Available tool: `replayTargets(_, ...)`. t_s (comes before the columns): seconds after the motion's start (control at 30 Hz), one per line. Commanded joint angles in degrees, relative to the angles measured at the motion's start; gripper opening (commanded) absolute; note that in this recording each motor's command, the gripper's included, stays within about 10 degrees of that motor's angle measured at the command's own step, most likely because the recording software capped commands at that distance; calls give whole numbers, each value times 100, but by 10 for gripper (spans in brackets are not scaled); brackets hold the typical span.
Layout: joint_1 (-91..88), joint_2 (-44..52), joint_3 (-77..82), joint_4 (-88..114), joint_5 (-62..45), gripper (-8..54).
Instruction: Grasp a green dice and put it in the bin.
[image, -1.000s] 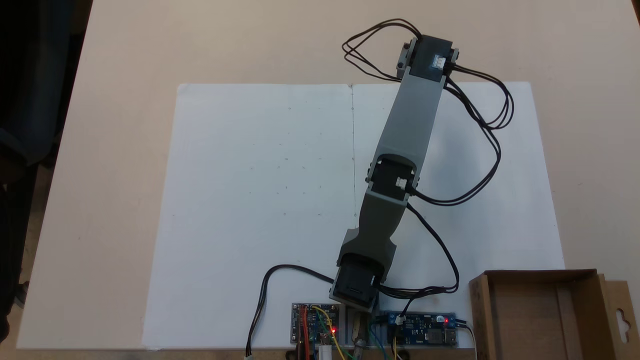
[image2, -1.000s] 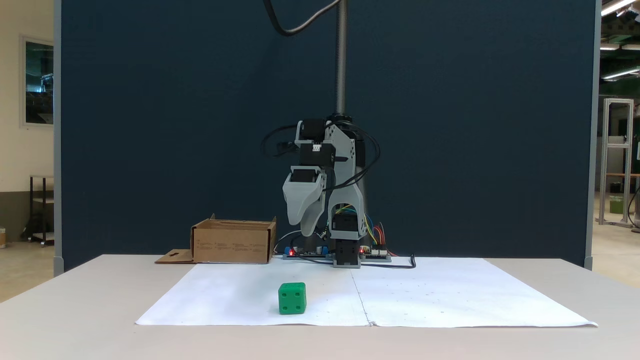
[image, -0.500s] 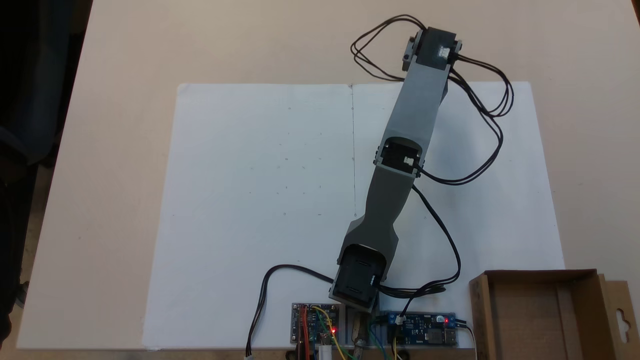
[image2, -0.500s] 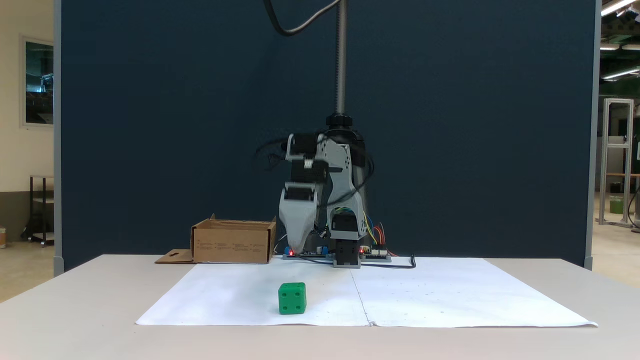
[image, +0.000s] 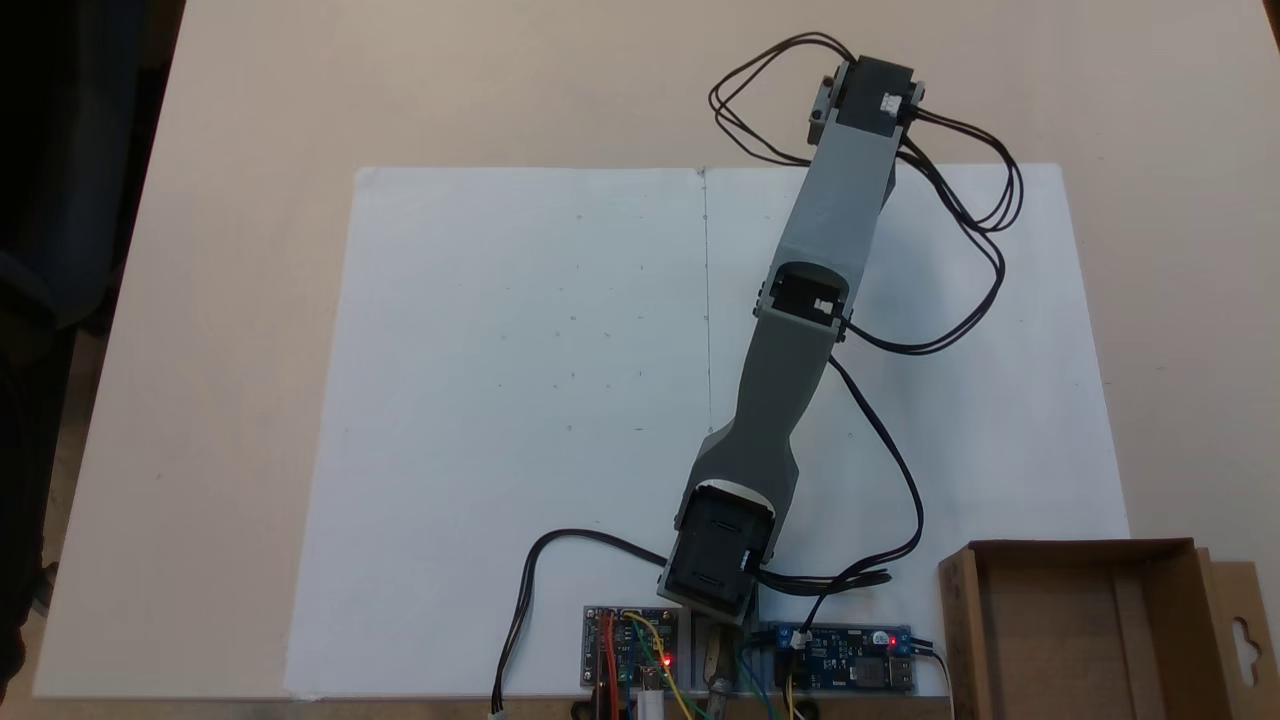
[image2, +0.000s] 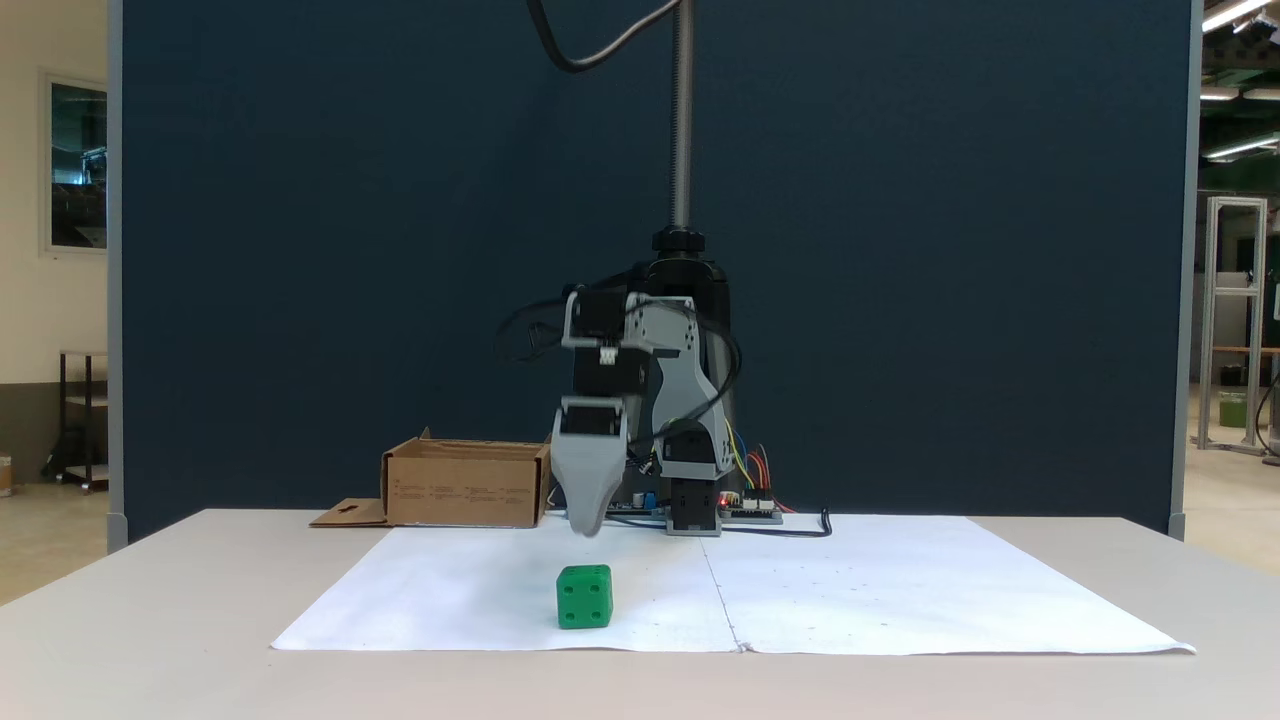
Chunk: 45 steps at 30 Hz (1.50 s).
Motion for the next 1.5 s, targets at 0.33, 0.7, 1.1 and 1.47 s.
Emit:
replayTargets(0.33, 70, -141, -343, 229, -554, 429)
replayTargets(0.7, 79, -396, -360, 132, -545, 429)
replayTargets(1.1, 79, -642, -352, 18, -545, 429)
replayTargets(1.47, 79, -800, -352, -141, -536, 429)
